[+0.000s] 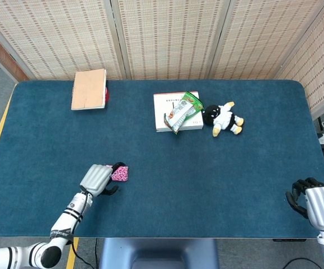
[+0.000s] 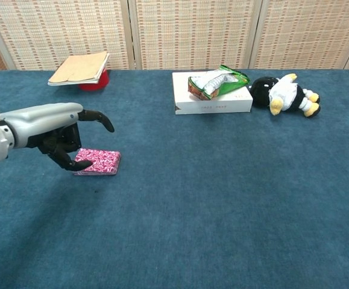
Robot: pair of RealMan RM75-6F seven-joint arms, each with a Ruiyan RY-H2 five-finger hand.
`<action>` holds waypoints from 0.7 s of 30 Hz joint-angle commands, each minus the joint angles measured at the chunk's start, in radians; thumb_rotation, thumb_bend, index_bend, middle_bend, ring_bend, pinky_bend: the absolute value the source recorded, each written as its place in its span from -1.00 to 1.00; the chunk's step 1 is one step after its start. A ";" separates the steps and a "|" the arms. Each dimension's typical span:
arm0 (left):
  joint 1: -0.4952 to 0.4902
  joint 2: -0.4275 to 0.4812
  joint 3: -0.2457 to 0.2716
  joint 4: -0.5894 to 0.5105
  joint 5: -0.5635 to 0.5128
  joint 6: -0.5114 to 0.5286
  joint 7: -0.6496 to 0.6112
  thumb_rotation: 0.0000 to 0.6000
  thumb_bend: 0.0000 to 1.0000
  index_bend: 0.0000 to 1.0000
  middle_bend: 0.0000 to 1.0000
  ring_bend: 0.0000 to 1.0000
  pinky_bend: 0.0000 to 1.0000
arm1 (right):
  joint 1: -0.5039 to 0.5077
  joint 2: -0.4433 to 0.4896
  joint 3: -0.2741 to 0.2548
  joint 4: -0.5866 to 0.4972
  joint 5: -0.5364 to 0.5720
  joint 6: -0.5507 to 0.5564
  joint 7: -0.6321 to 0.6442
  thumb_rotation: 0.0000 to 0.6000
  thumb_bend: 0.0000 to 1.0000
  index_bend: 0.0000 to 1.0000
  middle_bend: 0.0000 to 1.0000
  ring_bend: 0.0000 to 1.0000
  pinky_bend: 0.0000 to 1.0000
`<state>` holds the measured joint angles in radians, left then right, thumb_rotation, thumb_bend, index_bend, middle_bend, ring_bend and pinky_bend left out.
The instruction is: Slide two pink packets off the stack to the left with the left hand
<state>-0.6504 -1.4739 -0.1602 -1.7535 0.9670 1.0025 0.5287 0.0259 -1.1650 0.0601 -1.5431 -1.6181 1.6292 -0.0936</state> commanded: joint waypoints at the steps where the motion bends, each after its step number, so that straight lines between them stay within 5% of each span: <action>1: -0.013 -0.030 0.009 0.018 -0.025 0.017 0.024 1.00 -0.33 -0.57 1.00 1.00 1.00 | 0.001 0.001 -0.002 0.000 -0.002 -0.003 0.001 1.00 -0.44 0.56 0.35 0.09 0.49; 21: -0.064 -0.212 0.006 0.142 -0.088 0.101 0.087 1.00 -0.32 -0.61 1.00 1.00 1.00 | 0.010 0.009 -0.003 -0.009 0.014 -0.033 0.000 1.00 -0.44 0.56 0.35 0.09 0.49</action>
<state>-0.7115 -1.6777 -0.1539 -1.6197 0.8795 1.0986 0.6129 0.0364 -1.1564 0.0571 -1.5519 -1.6038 1.5958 -0.0933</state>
